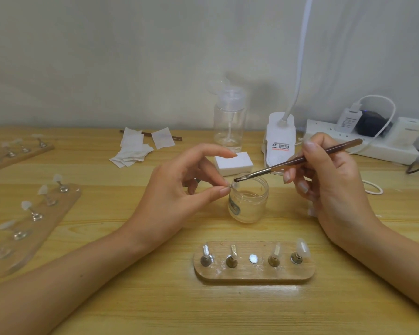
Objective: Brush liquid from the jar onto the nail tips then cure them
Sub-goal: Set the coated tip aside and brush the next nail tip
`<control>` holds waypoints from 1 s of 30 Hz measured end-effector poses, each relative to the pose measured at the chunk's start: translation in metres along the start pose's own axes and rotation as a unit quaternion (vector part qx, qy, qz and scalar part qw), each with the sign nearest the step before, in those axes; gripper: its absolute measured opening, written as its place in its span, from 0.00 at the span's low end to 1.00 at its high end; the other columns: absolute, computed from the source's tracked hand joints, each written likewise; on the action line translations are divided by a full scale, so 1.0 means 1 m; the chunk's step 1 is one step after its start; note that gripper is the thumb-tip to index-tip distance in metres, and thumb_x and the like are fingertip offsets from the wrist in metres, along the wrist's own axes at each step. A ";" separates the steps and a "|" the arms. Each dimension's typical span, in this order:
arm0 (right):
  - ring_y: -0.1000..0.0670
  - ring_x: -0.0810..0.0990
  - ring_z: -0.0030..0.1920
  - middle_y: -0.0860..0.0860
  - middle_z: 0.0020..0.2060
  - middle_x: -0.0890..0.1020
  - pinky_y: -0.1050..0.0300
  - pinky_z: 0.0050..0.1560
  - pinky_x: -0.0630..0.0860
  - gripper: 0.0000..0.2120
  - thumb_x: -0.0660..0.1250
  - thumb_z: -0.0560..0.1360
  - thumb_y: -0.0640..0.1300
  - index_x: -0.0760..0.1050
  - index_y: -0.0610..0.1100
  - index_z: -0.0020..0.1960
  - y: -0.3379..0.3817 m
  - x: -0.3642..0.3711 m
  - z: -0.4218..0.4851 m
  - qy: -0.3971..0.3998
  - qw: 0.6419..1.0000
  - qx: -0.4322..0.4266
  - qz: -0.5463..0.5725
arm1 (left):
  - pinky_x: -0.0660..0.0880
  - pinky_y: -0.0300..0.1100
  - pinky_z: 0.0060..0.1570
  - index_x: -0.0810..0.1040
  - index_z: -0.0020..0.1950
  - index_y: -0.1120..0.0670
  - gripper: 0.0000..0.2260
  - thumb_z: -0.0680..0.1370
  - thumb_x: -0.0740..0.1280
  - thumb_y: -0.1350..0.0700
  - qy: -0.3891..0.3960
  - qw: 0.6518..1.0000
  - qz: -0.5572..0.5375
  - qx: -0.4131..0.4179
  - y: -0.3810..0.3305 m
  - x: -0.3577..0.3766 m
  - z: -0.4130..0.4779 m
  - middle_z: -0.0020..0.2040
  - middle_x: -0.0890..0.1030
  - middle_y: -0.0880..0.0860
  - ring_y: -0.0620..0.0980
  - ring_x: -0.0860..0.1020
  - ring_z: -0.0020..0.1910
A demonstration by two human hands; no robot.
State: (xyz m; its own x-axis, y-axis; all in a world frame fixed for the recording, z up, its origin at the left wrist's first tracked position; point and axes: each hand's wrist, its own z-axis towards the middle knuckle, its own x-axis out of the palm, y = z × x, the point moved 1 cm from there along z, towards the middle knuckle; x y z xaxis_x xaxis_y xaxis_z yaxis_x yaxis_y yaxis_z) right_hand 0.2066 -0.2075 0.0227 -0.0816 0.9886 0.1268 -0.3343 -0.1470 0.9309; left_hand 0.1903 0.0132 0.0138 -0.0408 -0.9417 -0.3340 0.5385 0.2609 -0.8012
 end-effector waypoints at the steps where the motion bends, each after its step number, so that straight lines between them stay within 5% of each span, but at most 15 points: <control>1: 0.53 0.68 0.25 0.48 0.29 0.79 0.65 0.23 0.59 0.12 0.63 0.75 0.53 0.67 0.46 0.39 0.000 0.001 -0.001 0.009 1.000 -0.001 -0.003 | 0.70 0.42 0.34 0.79 0.60 0.49 0.17 0.73 0.74 0.60 0.002 1.000 0.000 -0.002 0.000 0.000 0.000 0.39 0.84 0.48 0.47 0.83 0.43; 30: 0.55 0.67 0.24 0.49 0.29 0.80 0.68 0.20 0.59 0.12 0.63 0.79 0.50 0.68 0.47 0.40 -0.002 0.000 -0.001 -0.028 0.999 0.025 -0.032 | 0.70 0.42 0.35 0.79 0.58 0.49 0.15 0.74 0.75 0.63 0.004 1.000 0.003 -0.007 0.001 -0.001 0.000 0.40 0.84 0.47 0.46 0.83 0.43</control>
State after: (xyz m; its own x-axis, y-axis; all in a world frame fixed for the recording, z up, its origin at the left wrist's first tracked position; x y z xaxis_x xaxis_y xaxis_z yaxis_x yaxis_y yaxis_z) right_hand 0.2067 -0.2077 0.0209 -0.0084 0.9964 0.0846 -0.2892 -0.0834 0.9536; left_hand 0.1906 0.0145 0.0131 -0.0449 -0.9382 -0.3433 0.5274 0.2696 -0.8057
